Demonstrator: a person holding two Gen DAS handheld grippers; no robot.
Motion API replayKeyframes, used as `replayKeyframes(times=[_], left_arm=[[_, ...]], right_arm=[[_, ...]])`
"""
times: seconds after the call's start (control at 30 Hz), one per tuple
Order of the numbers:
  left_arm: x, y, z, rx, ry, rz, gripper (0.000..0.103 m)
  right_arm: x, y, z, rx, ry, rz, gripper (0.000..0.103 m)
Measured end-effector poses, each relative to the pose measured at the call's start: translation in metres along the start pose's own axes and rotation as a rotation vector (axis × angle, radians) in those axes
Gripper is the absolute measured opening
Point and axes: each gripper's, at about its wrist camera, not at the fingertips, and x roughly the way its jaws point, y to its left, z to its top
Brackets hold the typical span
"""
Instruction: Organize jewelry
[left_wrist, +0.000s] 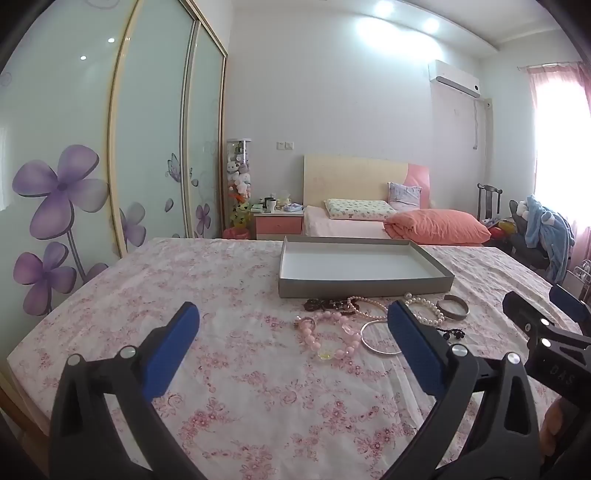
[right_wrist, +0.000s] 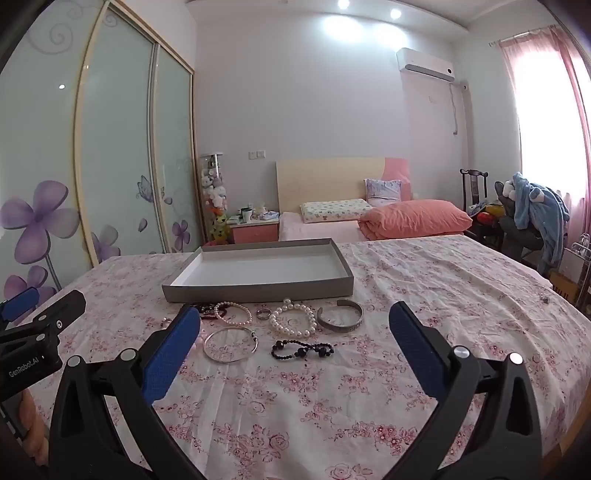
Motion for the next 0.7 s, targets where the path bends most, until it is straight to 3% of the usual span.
replayKeyframes(times=[0.7], left_arm=[[-0.0002,-0.0001,-0.0002,0.004,-0.002,0.002,0.099]], right_arm=[[0.0,0.0002,-0.0003,-0.003,-0.002,-0.001,0.101]])
